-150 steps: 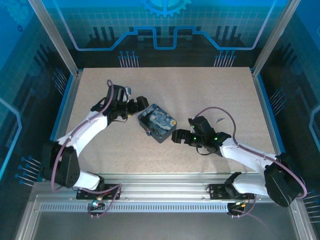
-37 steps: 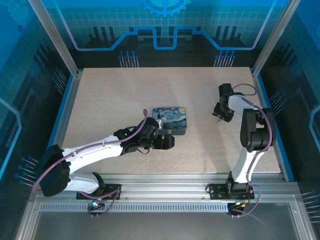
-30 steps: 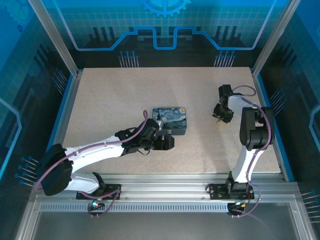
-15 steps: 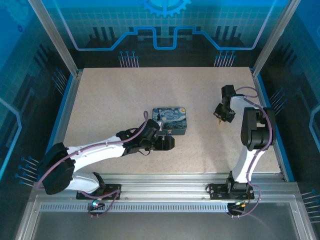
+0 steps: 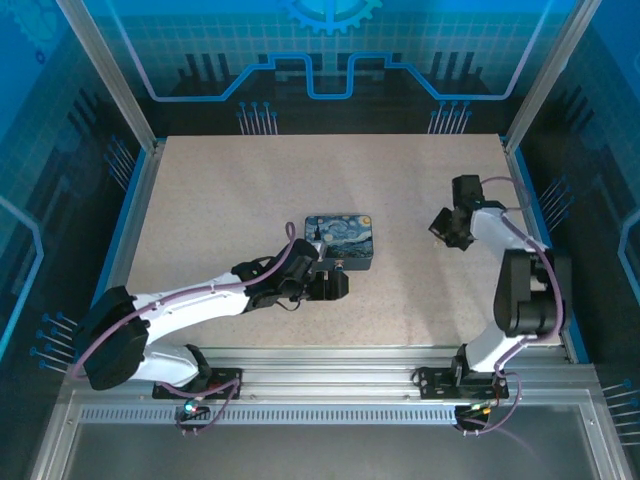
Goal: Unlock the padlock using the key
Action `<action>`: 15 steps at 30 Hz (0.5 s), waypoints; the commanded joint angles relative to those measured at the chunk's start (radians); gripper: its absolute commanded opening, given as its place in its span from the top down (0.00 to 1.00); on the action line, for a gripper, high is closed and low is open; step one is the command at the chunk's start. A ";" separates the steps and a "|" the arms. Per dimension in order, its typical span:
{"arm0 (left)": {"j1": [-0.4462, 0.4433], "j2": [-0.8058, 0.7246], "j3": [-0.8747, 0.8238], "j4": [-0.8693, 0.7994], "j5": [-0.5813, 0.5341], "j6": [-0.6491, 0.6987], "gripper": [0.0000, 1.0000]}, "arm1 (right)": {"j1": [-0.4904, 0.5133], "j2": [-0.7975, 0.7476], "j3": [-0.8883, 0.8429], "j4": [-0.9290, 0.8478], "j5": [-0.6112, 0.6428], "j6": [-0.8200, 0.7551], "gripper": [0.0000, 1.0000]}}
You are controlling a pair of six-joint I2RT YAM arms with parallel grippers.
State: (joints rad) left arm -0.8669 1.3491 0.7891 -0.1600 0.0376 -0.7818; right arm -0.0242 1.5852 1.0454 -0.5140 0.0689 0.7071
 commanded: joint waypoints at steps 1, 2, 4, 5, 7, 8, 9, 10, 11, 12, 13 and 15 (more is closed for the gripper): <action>0.002 -0.042 0.040 -0.019 -0.033 0.038 0.20 | 0.022 -0.114 -0.028 -0.006 -0.063 0.016 0.96; 0.005 -0.049 0.045 -0.018 -0.031 0.044 0.20 | 0.029 -0.144 -0.031 -0.012 -0.072 0.018 0.97; 0.018 -0.071 0.051 -0.006 -0.023 0.059 0.20 | 0.048 -0.217 -0.038 -0.029 -0.092 0.025 0.96; 0.026 -0.081 0.052 0.005 -0.013 0.064 0.20 | 0.061 -0.248 -0.038 -0.037 -0.100 0.029 0.96; 0.043 -0.109 0.051 0.043 0.010 0.074 0.21 | 0.091 -0.317 -0.037 -0.053 -0.114 0.041 0.96; 0.050 -0.119 0.053 0.058 0.020 0.082 0.22 | 0.106 -0.343 -0.035 -0.060 -0.123 0.046 0.96; 0.059 -0.130 0.058 0.072 0.028 0.093 0.22 | 0.124 -0.374 -0.031 -0.068 -0.127 0.053 0.96; 0.066 -0.137 0.066 0.081 0.036 0.105 0.22 | 0.141 -0.399 -0.028 -0.073 -0.134 0.061 0.96; 0.071 -0.141 0.075 0.088 0.041 0.114 0.22 | 0.156 -0.418 -0.026 -0.078 -0.141 0.070 0.96; 0.077 -0.143 0.086 0.097 0.051 0.127 0.23 | 0.175 -0.441 -0.023 -0.084 -0.151 0.081 0.96; 0.083 -0.143 0.095 0.108 0.066 0.135 0.23 | 0.194 -0.459 -0.018 -0.088 -0.157 0.091 0.96; 0.098 -0.139 0.107 0.149 0.104 0.139 0.24 | 0.229 -0.493 -0.015 -0.088 -0.168 0.115 0.96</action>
State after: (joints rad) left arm -0.7856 1.2255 0.8574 -0.0849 0.0769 -0.6914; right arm 0.1673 1.1290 1.0203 -0.5632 -0.0589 0.7757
